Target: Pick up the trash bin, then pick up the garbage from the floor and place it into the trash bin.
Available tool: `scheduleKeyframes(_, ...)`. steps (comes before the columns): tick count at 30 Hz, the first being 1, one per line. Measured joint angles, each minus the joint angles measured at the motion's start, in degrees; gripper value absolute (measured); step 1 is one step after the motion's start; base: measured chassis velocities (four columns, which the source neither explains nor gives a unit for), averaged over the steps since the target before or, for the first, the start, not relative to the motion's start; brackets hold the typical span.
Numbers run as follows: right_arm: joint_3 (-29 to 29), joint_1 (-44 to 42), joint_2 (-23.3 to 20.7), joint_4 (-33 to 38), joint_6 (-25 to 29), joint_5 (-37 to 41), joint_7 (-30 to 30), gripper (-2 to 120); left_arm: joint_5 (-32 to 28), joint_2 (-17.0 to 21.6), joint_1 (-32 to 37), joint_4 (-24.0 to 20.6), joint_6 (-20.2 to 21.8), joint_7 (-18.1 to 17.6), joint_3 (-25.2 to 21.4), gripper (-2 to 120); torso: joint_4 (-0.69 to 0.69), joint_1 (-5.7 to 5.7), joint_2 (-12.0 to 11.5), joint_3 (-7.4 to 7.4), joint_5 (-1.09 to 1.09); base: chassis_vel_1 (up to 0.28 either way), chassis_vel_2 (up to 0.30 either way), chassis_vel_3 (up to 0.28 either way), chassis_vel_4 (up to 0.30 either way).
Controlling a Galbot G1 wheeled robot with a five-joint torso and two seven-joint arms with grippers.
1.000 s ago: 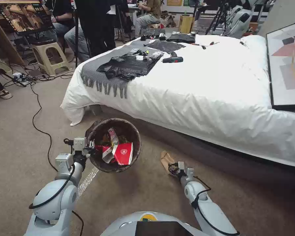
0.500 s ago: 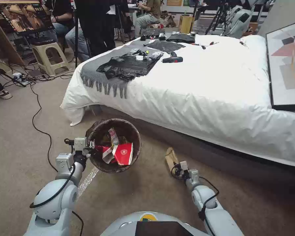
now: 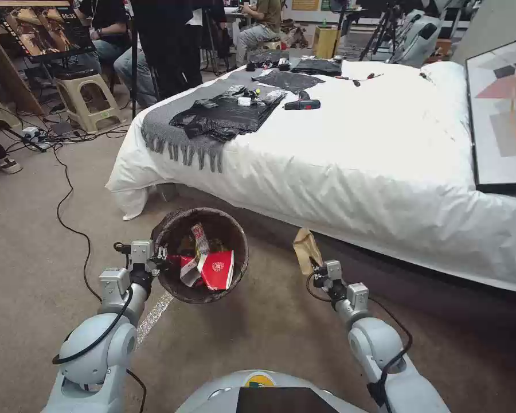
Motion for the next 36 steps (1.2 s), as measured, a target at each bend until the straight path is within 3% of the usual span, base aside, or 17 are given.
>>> scheduleKeyframes(6, -3.1, -2.8, -0.9, 10.5, -1.2, -0.5, -1.8, 0, 0.0, 0.1, 0.0, 0.2, 0.3, -0.3, 0.3, 3, 0.00, 0.00, 0.0, 0.00, 0.00, 0.000, 0.000, 0.000, 0.000)
scheduleKeyframes(18, -9.1, 2.1, -3.7, 19.5, -5.9, 0.6, -6.5, 0, -0.3, 0.7, 0.0, 0.7, 0.7, -0.5, 0.4, 3, 0.01, 0.00, 0.0, 0.00, -0.01, 0.000, 0.000, 0.000, 0.000)
scheduleKeyframes(26, -13.6, 6.5, -5.6, 19.1, -7.5, 2.2, -8.8, 0, 0.4, 1.2, -0.2, 1.2, 0.9, -0.5, 1.1, 3, 0.01, 0.00, 0.0, 0.00, 0.00, 0.000, 0.000, 0.000, 0.000)
scheduleKeyframes(29, -17.8, 8.4, -6.4, 16.9, -7.6, 2.1, -8.9, 0, 0.4, 1.5, -0.6, 1.9, 1.1, -0.5, 1.1, 3, 0.00, 0.00, 0.0, 0.00, 0.00, 0.000, 0.000, 0.000, 0.000)
scheduleKeyframes(36, -24.2, 13.0, -5.1, 12.8, -7.9, 1.8, -8.1, 0, -0.4, 1.4, -1.2, 2.6, 1.8, -0.5, 1.4, 3, 0.00, 0.00, 0.0, 0.00, -0.01, 0.000, 0.000, 0.000, 0.000)
